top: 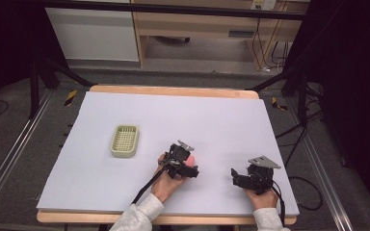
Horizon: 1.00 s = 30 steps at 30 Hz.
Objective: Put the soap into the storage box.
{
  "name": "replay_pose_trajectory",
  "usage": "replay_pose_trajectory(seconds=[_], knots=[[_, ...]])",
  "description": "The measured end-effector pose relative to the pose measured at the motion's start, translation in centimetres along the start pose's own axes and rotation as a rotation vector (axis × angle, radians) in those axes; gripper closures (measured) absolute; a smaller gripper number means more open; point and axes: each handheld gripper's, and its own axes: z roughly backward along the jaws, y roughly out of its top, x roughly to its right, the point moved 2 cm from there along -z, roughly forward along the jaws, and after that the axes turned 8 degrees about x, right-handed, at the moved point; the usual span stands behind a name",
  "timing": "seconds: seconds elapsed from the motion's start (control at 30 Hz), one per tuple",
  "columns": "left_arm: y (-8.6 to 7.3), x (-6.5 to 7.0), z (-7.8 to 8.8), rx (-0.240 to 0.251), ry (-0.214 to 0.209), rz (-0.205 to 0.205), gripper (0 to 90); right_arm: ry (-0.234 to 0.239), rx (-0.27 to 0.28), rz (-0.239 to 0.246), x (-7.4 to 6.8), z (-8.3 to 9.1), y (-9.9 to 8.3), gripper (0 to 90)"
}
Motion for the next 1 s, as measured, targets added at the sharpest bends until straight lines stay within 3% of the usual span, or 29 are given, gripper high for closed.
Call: replay_pose_trajectory(seconds=[0.3,0.7,1.0], knots=[[-0.10,0.02,0.01,-0.008,-0.004,0.035,22.5,0.000,0.001,0.002,-0.01,0.01,0.00,11.1],[-0.14,0.22,0.38,-0.032,-0.021,0.048,31.9,0.004,-0.001,0.000,0.01,-0.01,-0.01,11.1],[-0.32,0.51,0.05,-0.035,-0.007,0.021,34.3,0.005,-0.002,0.000,-0.02,-0.01,-0.01,11.0]])
